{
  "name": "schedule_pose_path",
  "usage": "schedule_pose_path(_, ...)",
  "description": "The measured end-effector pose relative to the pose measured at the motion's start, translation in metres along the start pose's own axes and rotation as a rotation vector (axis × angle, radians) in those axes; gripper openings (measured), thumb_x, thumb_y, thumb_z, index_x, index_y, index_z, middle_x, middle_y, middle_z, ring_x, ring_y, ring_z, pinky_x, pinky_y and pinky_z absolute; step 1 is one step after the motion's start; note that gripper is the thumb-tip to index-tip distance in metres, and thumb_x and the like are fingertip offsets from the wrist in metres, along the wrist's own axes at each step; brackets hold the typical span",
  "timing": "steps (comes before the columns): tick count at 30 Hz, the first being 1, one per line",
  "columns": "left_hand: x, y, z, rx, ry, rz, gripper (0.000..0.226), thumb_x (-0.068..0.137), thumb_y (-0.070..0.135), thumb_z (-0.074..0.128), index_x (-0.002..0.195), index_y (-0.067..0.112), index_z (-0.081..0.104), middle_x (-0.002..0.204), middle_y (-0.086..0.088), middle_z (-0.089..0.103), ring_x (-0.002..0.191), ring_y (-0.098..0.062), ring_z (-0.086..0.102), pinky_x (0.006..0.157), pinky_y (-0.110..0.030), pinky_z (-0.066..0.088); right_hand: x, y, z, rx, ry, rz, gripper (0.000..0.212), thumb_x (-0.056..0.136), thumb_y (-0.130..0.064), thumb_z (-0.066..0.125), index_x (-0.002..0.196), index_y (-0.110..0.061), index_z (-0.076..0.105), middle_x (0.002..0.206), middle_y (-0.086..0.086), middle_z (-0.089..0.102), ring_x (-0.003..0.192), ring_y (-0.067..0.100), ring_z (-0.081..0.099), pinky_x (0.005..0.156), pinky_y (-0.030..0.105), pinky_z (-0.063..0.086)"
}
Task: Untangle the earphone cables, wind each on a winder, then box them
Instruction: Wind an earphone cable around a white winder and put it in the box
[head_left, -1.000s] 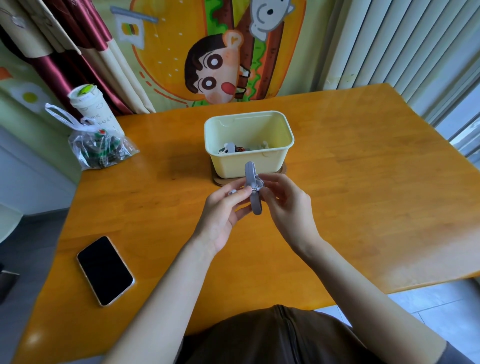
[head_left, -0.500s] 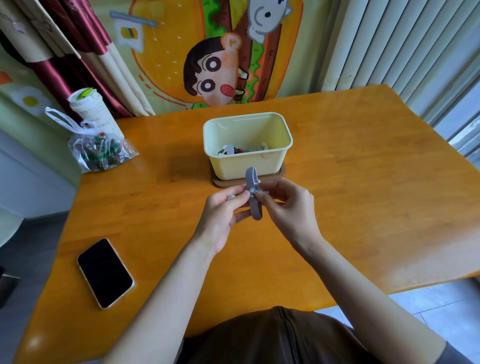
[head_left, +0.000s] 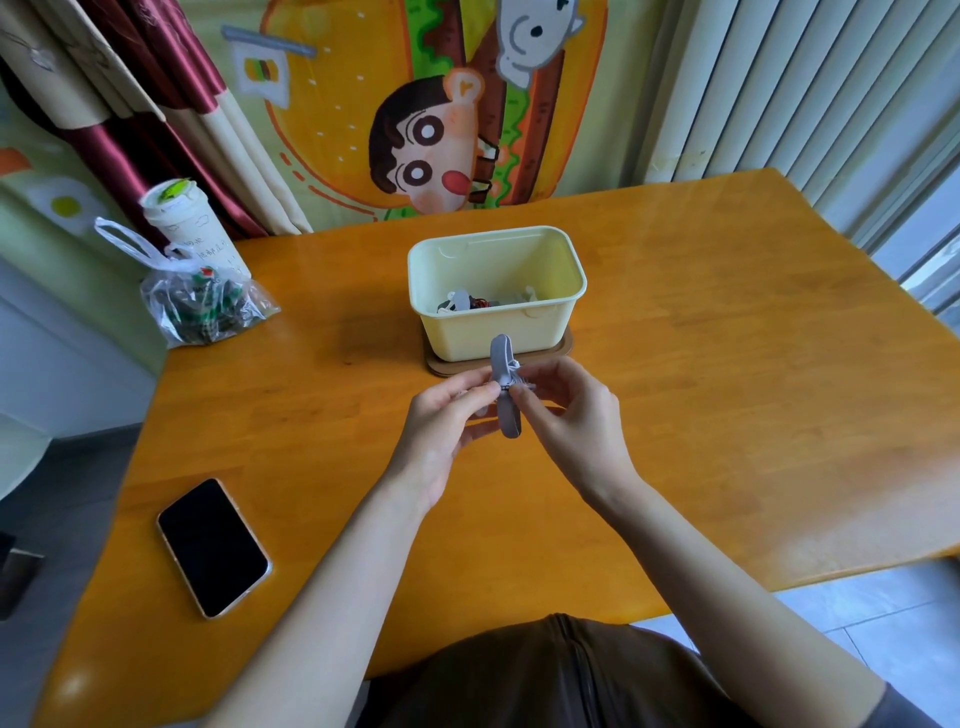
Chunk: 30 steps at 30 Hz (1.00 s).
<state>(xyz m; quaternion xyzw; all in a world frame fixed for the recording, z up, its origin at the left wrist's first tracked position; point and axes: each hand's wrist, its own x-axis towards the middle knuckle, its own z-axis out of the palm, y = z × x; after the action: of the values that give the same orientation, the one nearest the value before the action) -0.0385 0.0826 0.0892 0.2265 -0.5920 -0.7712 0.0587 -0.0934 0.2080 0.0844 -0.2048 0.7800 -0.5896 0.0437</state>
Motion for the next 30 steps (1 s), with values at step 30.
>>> schedule_pose_path(30,0.146,0.018,-0.054,1.319,0.153,0.325,0.034,0.092,0.018,0.057,0.126,0.019,0.056,0.121,-0.002,0.051,0.114,-0.021,0.041,0.096,-0.03,0.029,0.209,0.046,0.024,-0.395,-0.117,0.226,0.033,0.086,-0.021,0.063,0.116,-0.009,0.056,0.102,0.005,0.066,0.078,0.018,0.059,0.055,0.022,0.039)
